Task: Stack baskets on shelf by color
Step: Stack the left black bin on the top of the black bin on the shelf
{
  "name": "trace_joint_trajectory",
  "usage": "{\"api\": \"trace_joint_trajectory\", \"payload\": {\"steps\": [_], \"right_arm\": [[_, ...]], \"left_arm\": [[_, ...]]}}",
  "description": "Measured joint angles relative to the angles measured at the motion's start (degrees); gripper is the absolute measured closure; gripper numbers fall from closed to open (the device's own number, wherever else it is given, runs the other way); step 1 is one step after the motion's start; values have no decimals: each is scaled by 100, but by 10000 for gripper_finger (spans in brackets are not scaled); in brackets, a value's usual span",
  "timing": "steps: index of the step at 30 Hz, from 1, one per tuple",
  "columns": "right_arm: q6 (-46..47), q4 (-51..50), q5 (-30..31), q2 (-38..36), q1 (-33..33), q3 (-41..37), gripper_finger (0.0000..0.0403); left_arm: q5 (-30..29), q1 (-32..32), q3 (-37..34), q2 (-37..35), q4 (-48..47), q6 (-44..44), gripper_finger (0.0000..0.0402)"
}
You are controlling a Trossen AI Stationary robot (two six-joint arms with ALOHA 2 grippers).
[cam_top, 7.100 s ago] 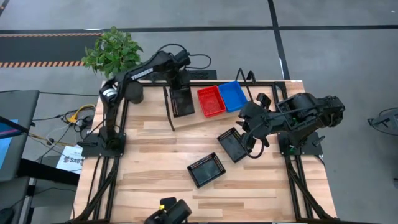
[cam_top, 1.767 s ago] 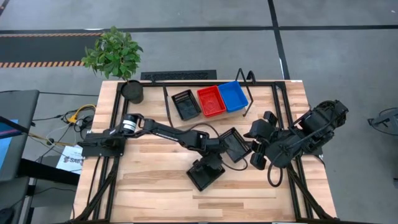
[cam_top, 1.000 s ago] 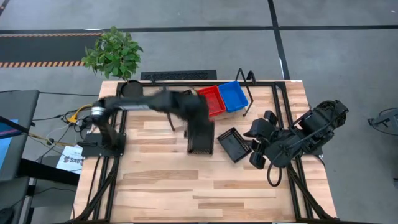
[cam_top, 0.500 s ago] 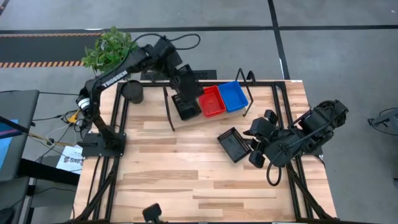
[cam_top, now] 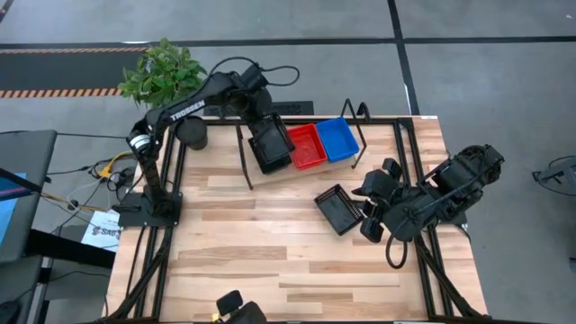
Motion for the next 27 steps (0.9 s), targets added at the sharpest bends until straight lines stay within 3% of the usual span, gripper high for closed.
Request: {"api": "trace_joint_trajectory", "payload": {"steps": [6,16,27], "right_arm": [[-7,1,-1,0,0,0,269],[-107,1,-1,-1,0,0,269],[-111,0,-10,-1,0,0,269]], "left_arm": [[-49,94,-10,-1,-272,-2,401],[138,162,-752,-8,418,-90,401],[247,229,-938,-12,591,-65,401]]}}
